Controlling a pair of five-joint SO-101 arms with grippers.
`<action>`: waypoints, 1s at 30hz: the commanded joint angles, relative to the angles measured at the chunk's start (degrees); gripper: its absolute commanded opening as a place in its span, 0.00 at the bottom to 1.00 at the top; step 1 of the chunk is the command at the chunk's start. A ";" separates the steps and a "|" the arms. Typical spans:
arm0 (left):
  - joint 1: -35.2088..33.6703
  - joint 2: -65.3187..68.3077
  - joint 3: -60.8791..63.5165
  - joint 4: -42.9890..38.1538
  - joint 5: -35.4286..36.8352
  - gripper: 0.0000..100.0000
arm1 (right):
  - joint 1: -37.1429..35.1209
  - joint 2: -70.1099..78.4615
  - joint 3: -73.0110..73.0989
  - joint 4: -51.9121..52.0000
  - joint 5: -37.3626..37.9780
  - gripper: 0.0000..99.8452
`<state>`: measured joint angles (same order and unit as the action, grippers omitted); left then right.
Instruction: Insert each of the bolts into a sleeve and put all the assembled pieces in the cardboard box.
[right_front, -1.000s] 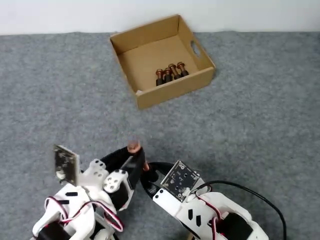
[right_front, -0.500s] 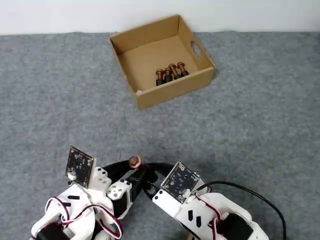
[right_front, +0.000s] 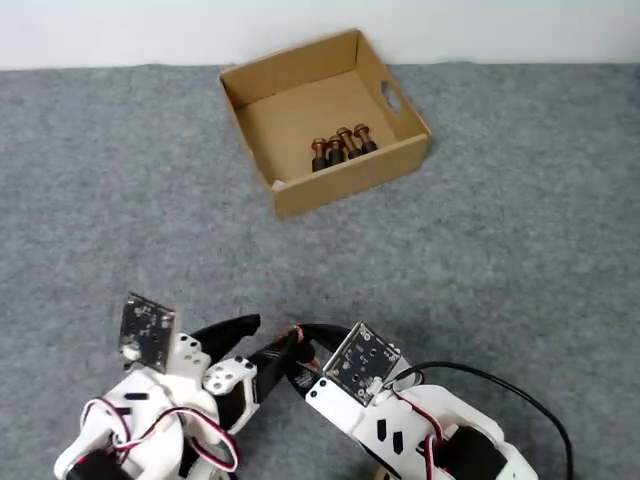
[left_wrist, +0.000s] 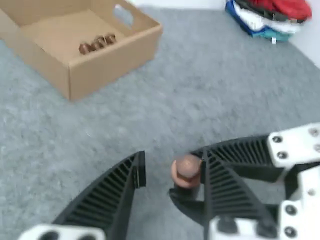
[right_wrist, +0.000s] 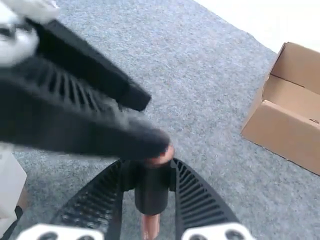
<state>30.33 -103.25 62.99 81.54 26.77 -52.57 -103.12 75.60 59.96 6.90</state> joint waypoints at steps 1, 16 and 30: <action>-0.62 0.70 -4.88 -0.88 -0.62 0.18 | -0.13 -0.48 -0.62 -1.36 0.53 0.01; -23.30 0.26 12.79 -15.91 -17.93 0.00 | 17.98 -0.66 0.00 -1.71 -0.09 0.01; -25.76 0.53 33.63 -27.52 -19.60 0.00 | 36.00 -0.22 0.26 -0.40 -17.58 0.01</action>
<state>5.01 -102.55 96.66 56.48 7.34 -18.02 -103.12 76.66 59.96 -3.47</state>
